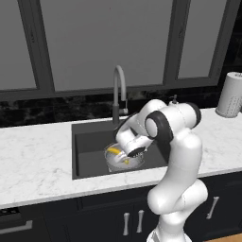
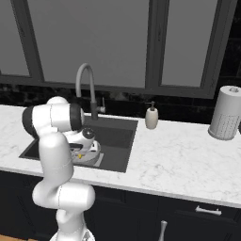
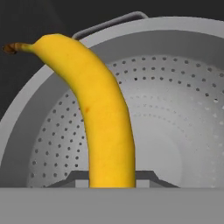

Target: Put the colander in the sink, put the banana in the colander, and turn on the sink faucet and pour water over the colander.

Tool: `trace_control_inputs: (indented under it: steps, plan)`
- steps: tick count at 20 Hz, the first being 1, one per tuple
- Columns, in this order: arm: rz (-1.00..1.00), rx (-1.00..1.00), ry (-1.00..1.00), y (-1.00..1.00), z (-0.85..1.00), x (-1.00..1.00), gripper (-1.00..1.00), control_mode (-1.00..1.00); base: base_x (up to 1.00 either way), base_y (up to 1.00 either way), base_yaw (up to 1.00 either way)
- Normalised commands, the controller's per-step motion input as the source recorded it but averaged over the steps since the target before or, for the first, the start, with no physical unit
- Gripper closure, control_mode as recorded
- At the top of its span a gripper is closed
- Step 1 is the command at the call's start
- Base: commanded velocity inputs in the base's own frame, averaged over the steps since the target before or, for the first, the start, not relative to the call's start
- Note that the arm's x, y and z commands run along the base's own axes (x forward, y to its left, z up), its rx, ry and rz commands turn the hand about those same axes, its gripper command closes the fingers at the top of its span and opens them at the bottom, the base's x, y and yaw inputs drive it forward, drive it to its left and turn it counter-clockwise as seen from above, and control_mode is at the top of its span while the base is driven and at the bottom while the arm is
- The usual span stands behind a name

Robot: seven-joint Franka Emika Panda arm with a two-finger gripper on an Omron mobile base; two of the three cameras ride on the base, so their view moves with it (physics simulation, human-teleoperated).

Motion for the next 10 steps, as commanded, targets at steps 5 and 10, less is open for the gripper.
trace_control_inputs:
  steps: [5,10]
  plan:
    - [0.0,0.0,0.0,0.12,-0.06,0.08,1.0,-1.0,0.0,0.0,0.0]
    - [0.0,0.0,0.0,0.08,-0.08,0.17,1.0,-1.0,0.0,0.0,0.0]
